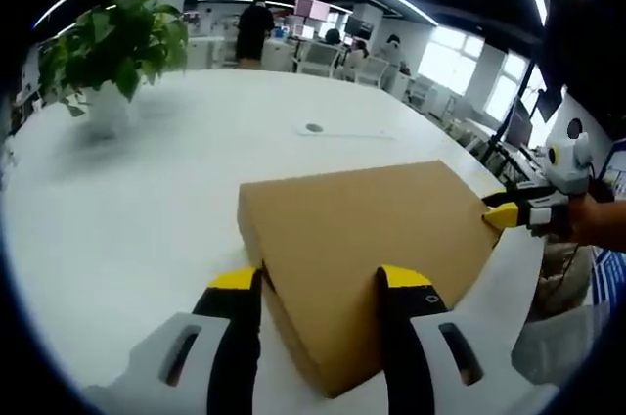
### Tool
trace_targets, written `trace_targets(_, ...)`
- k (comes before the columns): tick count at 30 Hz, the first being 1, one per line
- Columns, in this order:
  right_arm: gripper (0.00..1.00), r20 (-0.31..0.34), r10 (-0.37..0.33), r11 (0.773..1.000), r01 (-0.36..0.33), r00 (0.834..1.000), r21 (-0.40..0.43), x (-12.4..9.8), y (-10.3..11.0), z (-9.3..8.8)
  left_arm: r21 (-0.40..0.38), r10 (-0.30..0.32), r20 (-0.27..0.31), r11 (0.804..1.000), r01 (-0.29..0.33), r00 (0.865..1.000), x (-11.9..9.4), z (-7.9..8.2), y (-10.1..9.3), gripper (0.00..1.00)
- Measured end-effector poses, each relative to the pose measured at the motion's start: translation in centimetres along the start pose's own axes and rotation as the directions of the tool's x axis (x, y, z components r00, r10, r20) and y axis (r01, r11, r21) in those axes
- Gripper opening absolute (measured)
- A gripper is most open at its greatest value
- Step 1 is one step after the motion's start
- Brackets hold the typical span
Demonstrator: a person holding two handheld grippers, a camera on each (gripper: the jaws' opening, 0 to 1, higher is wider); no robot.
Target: Operate the shoe box by opening the lid, removing the specified soft item, and placing it in the target area until the item is outside and the box remains undamaged.
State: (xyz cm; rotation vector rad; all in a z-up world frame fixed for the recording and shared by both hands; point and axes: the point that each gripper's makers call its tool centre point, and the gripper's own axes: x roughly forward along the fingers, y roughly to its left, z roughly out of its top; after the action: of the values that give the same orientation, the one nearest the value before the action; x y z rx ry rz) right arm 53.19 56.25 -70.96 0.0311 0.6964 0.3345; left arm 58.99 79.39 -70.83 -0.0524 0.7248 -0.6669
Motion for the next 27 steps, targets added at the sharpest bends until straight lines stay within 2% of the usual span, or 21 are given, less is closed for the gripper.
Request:
trace_targets(7,0.26,0.006,-0.003,1.0,0.003,1.0,0.002,-0.4,0.6,-0.3,0.008,-0.007,-0.009,1.0,0.007,1.0,-0.5,-0.4,0.1,0.46)
trace_targets(10,0.28,0.014,0.004,1.0,-0.004,1.0,0.007,-0.4,0.5,-0.2,0.021,-0.026,-0.022,0.999,0.026,0.999,-0.7,-0.7,-0.2,0.5)
trace_targets(13,0.33,0.063,0.049,0.999,-0.05,0.997,0.021,-0.8,1.0,0.0,-0.04,-0.071,0.017,0.997,0.072,0.997,-1.6,-0.1,-0.6,0.51)
trace_targets(14,0.35,0.094,0.049,0.999,-0.05,0.994,0.003,-1.0,1.0,0.4,-0.033,-0.078,0.042,0.996,0.08,0.996,-2.1,0.3,-0.6,0.52)
trace_targets(16,0.42,0.126,0.077,0.997,-0.073,0.989,-0.034,-1.5,1.7,0.7,0.055,-0.101,0.052,0.994,0.098,0.993,-3.1,0.4,-0.9,0.57)
trace_targets(19,0.48,0.106,0.109,0.99,-0.099,0.988,-0.098,-1.7,2.5,-0.1,0.244,-0.132,-0.02,0.961,0.132,0.991,-4.3,-1.4,-1.8,0.62)
trace_targets(20,0.49,0.093,0.113,0.987,-0.102,0.989,-0.121,-1.6,2.5,-0.4,0.271,-0.133,-0.038,0.953,0.138,0.99,-4.4,-1.9,-2.0,0.63)
trace_targets(22,0.51,0.087,0.112,0.985,-0.098,0.99,-0.144,-1.5,2.5,-0.8,0.29,-0.141,-0.052,0.945,0.15,0.989,-4.4,-2.6,-2.3,0.65)
trace_targets(27,0.53,0.1,0.128,0.983,-0.113,0.987,-0.145,-1.1,2.6,-0.9,0.285,-0.117,-0.054,0.95,0.127,0.992,-3.7,-3.4,-2.1,0.61)
